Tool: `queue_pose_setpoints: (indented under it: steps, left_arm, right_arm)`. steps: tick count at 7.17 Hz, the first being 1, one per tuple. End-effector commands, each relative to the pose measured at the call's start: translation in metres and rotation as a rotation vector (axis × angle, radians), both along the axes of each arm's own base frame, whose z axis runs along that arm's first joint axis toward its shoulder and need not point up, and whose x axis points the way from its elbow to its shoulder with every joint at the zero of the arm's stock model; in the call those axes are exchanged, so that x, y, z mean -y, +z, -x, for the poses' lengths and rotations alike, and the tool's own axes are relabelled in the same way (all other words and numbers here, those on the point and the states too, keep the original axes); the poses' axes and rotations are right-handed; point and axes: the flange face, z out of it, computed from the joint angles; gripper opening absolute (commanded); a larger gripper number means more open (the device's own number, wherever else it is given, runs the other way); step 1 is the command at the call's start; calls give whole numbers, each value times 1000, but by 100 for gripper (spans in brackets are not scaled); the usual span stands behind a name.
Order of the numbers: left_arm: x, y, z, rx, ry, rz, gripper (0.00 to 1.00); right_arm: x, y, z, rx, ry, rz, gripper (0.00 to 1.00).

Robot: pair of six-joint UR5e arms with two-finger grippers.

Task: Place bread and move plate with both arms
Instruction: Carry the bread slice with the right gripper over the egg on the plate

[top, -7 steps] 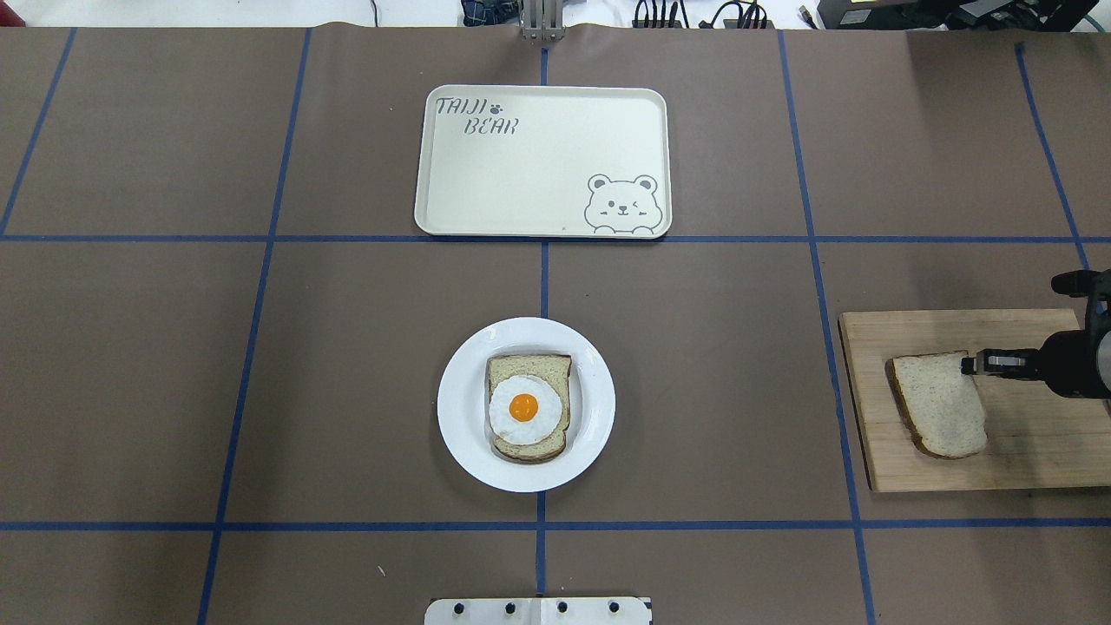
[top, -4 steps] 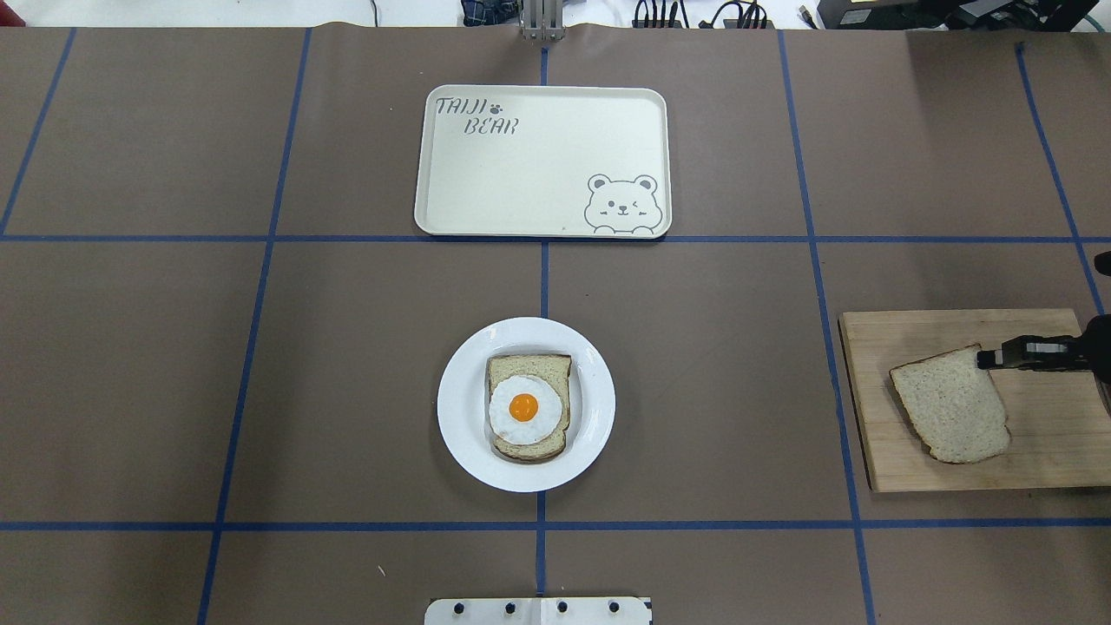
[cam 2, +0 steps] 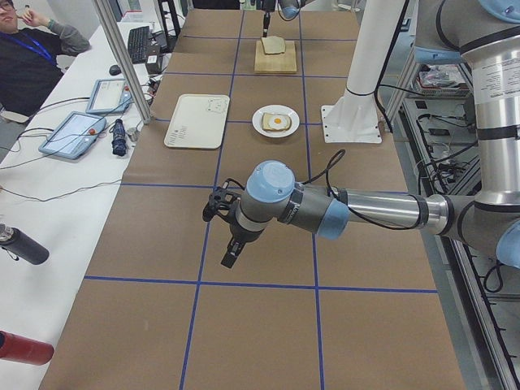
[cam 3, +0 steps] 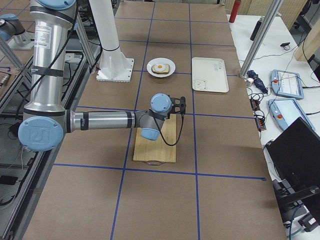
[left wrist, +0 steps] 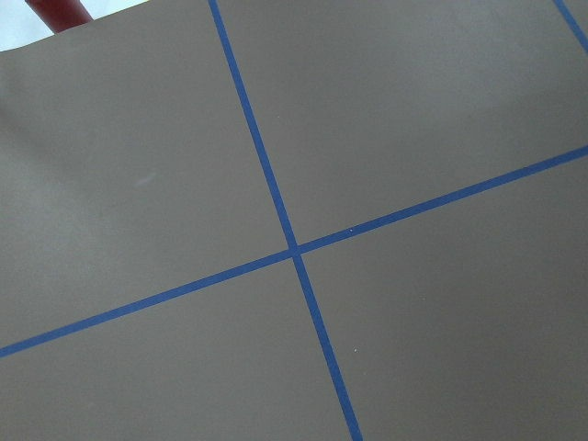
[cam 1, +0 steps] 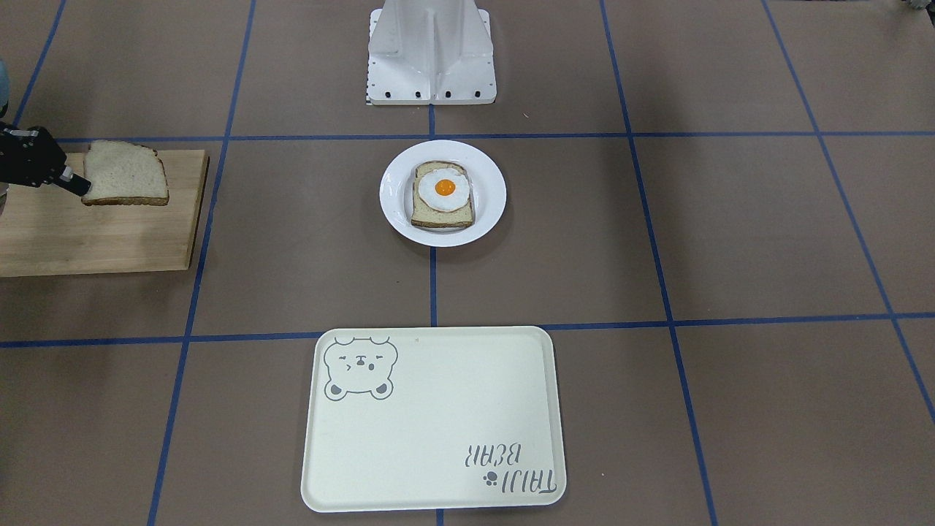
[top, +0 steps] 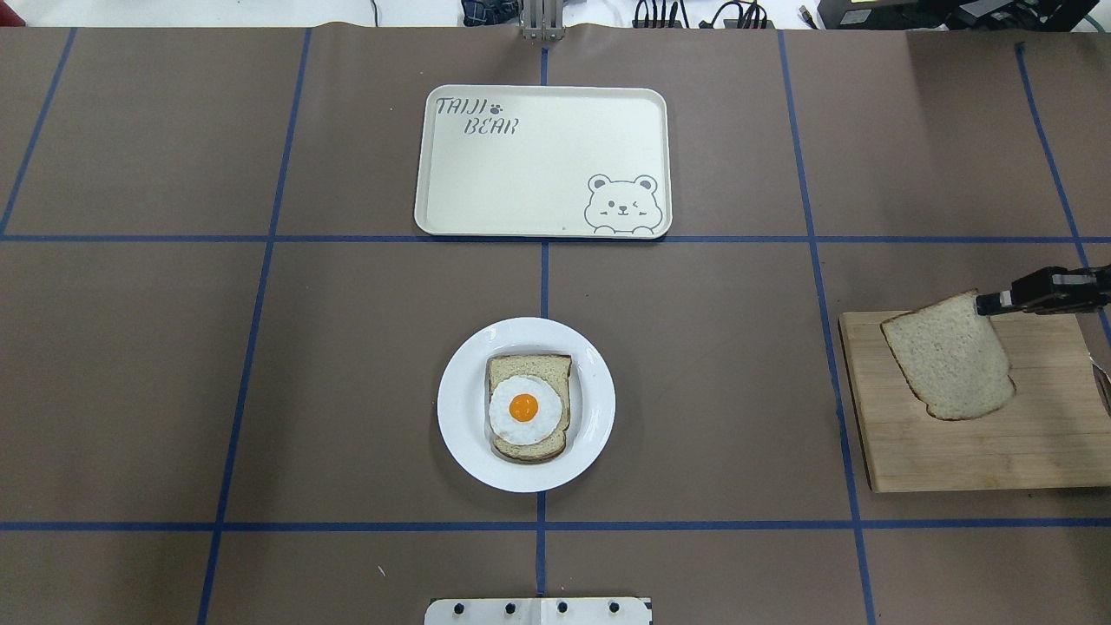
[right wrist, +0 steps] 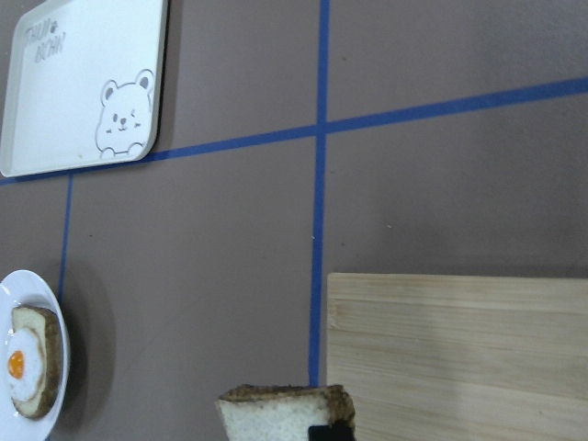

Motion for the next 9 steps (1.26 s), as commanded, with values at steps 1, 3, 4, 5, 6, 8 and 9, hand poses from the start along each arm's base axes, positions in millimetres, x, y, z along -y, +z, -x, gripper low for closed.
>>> queue_pose_setpoints:
  steps: [1, 3, 4, 5, 6, 8, 9]
  left_arm:
    - [-1, 2, 0, -9, -6, 10, 99]
    - [-1, 1, -2, -49, -7, 29, 99]
    - [-2, 2, -4, -64, -2, 33, 99]
    - [-2, 3, -4, -67, -3, 37, 99]
    - [-2, 3, -4, -67, -3, 37, 99]
    - [-1, 1, -4, -72, -18, 50, 99]
    - [-1, 1, -4, -74, -18, 50, 99]
  right_arm:
    - [37, -71, 45, 92, 20, 83, 0]
    - [27, -135, 149, 173, 94, 124, 0]
    - [13, -154, 191, 204, 121, 129, 0]
    - [-5, -170, 237, 216, 163, 129, 0]
    - [-18, -211, 289, 199, 202, 144, 0]
    - [-71, -240, 359, 180, 253, 155, 0]
    - [-93, -246, 383, 169, 256, 154, 0]
